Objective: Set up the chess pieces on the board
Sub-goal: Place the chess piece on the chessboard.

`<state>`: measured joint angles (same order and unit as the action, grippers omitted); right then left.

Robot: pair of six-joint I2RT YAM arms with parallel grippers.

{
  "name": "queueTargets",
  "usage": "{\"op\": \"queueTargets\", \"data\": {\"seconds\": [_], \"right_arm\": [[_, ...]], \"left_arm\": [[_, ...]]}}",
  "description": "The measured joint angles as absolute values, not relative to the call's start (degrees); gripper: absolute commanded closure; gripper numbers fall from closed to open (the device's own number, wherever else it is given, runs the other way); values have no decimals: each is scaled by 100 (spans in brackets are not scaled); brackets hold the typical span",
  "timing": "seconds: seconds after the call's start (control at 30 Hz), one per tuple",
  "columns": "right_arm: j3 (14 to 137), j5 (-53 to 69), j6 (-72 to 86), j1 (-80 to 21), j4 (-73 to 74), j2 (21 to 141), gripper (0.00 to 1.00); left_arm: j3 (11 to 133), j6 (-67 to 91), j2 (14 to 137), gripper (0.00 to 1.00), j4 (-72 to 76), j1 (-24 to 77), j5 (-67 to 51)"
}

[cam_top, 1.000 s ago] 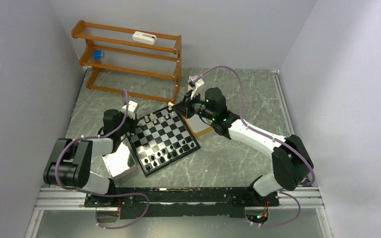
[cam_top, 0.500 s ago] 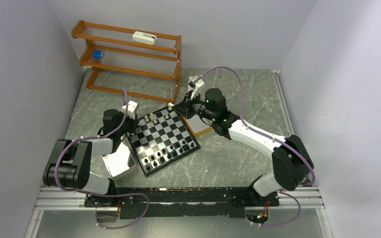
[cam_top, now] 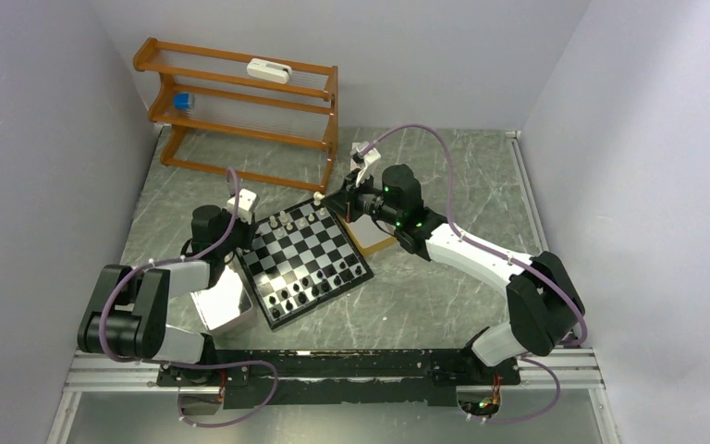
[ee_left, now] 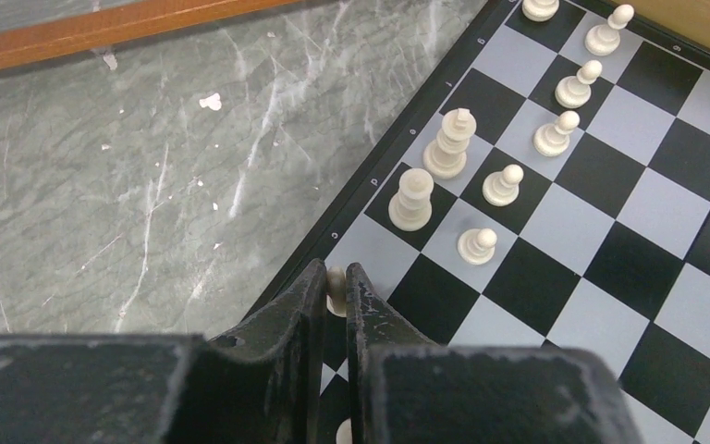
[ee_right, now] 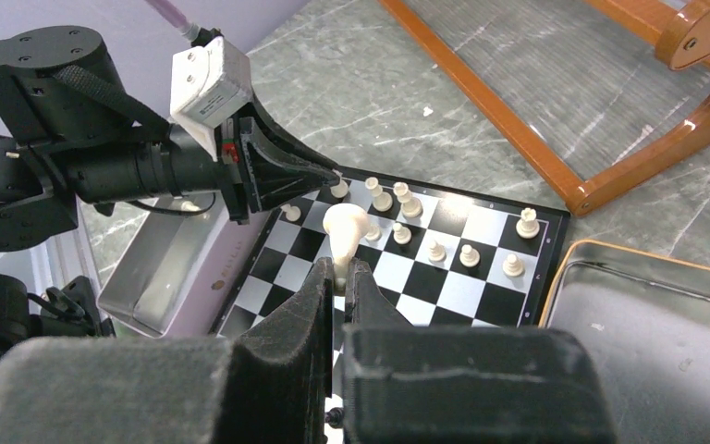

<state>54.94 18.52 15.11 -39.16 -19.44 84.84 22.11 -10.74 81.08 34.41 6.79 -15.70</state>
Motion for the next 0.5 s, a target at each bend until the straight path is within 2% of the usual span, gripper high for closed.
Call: {"op": "queueTargets", "data": {"seconds": [0.5], "right_arm": [[5474,1863,1509,-3916,-1946,8484,100]], "left_arm": [[2167,-1210,8012,82,3256,805,-1212]]}}
